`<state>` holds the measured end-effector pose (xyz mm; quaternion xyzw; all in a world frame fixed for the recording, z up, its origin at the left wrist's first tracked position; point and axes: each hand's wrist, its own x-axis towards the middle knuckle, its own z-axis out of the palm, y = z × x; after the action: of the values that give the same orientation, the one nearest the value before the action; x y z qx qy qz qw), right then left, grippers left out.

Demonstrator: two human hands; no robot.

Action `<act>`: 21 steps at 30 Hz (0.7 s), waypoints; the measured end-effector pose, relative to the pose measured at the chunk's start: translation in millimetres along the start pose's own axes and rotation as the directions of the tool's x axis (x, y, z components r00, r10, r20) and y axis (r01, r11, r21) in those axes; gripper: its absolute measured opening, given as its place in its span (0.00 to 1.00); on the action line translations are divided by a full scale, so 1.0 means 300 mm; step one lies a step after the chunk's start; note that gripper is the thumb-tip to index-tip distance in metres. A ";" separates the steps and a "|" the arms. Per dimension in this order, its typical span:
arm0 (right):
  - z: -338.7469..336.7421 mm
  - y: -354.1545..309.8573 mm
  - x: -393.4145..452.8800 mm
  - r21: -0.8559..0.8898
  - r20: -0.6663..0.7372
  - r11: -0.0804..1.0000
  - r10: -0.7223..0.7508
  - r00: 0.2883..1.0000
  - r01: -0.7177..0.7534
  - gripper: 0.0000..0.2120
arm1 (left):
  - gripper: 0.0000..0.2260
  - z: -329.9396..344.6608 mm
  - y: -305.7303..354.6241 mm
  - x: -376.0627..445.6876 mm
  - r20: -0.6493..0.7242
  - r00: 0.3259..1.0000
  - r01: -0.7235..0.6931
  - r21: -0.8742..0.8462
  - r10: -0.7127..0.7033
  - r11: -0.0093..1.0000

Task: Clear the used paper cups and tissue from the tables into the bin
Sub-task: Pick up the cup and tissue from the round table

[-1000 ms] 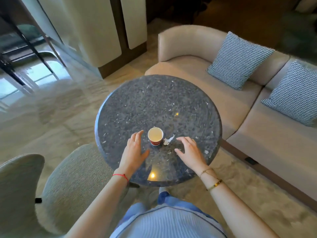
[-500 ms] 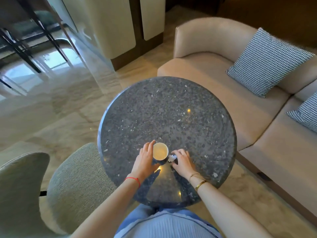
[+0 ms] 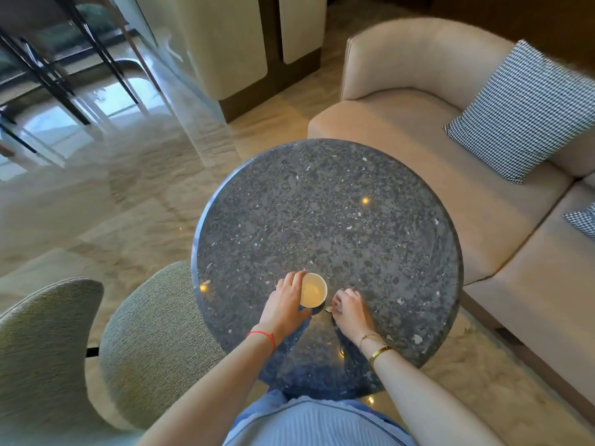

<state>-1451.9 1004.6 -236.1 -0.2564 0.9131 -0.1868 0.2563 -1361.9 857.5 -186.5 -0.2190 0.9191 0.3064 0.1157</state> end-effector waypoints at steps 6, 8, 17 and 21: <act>-0.048 -0.005 -0.038 0.105 -0.065 0.995 0.013 0.998 -0.006 0.08 | 0.35 -0.026 -0.017 -0.032 -0.102 0.995 -0.002 -0.091 -0.007 0.996; -0.070 -0.009 -0.058 0.143 -0.110 0.989 -0.008 0.994 0.024 0.08 | 0.34 -0.052 -0.022 -0.057 -0.144 0.990 -0.006 -0.131 -0.013 0.991; -0.167 -0.074 -0.179 0.165 -0.199 0.962 -0.182 0.963 0.216 0.06 | 0.31 -0.111 -0.052 -0.312 -0.377 0.922 -0.003 -0.230 -0.086 0.973; -0.184 -0.134 -0.234 0.147 -0.180 0.941 -0.278 0.944 0.305 0.06 | 0.31 -0.088 -0.080 -0.452 -0.471 0.866 0.050 -0.253 -0.168 0.966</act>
<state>-1416.4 1023.8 -146.9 -0.3503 0.8626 -0.3206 0.1743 -1233.6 869.1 -130.9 -0.3533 0.8621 0.3394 -0.1293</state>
